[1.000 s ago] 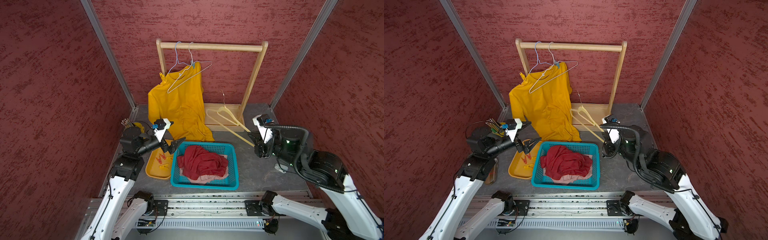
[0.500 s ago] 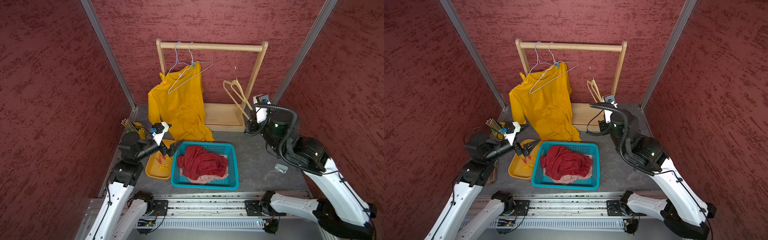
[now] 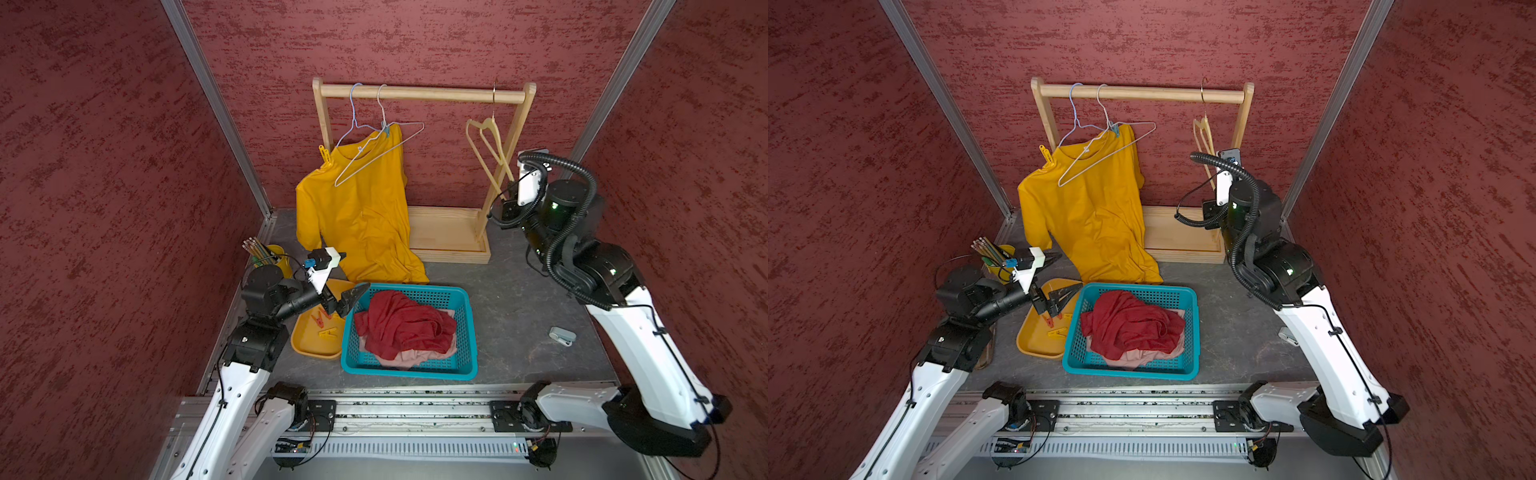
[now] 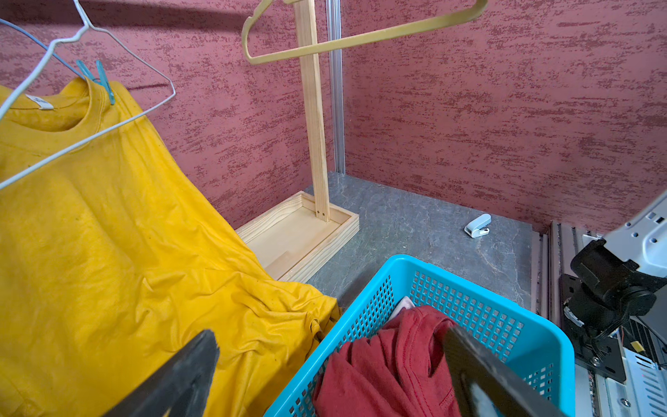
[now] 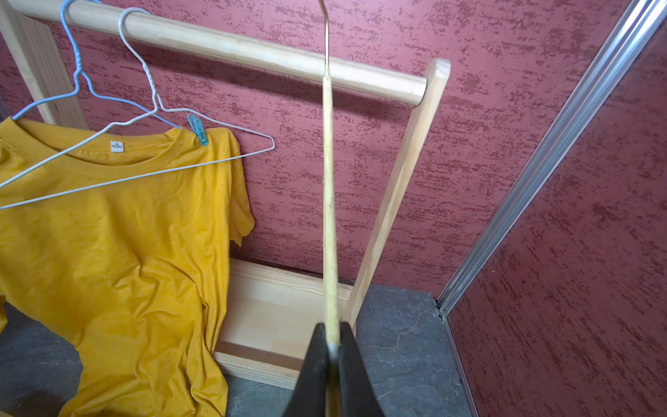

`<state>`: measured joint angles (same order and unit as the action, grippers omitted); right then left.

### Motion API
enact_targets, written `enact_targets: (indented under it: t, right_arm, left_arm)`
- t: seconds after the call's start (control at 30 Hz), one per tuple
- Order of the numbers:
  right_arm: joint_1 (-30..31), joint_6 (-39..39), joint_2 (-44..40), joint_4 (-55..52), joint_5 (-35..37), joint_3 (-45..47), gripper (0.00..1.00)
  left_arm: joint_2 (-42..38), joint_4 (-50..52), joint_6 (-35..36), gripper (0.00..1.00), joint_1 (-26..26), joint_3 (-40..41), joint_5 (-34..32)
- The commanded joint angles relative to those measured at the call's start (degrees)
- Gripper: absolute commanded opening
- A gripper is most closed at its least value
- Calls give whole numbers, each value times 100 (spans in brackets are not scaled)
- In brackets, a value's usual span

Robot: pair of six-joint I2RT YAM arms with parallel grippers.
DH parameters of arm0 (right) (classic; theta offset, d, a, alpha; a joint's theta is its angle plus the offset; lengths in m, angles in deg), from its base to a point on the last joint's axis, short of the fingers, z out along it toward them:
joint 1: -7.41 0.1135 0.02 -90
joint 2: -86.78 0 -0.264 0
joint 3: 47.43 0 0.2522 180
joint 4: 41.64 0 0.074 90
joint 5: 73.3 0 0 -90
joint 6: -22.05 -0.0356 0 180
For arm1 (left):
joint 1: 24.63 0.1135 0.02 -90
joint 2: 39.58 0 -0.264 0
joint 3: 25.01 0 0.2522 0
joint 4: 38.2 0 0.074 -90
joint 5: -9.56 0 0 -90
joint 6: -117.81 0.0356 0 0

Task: Remove the clothespins securing t-shirts to the hanger
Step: Place the hanger on the clothes rail.

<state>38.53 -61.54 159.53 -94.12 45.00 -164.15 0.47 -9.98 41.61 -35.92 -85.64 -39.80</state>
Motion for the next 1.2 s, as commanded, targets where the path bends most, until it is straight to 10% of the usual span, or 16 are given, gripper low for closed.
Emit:
enact_targets:
  t: [0.0,1.17]
  right_arm:
    - [-270,-147,52,518,-494,-69,0]
    - [-2016,-1254,947,1004,-2787,-343,0]
  left_arm:
    - [-25,-152,28,100,-6,104,145]
    - [14,-229,123,100,-18,442,198]
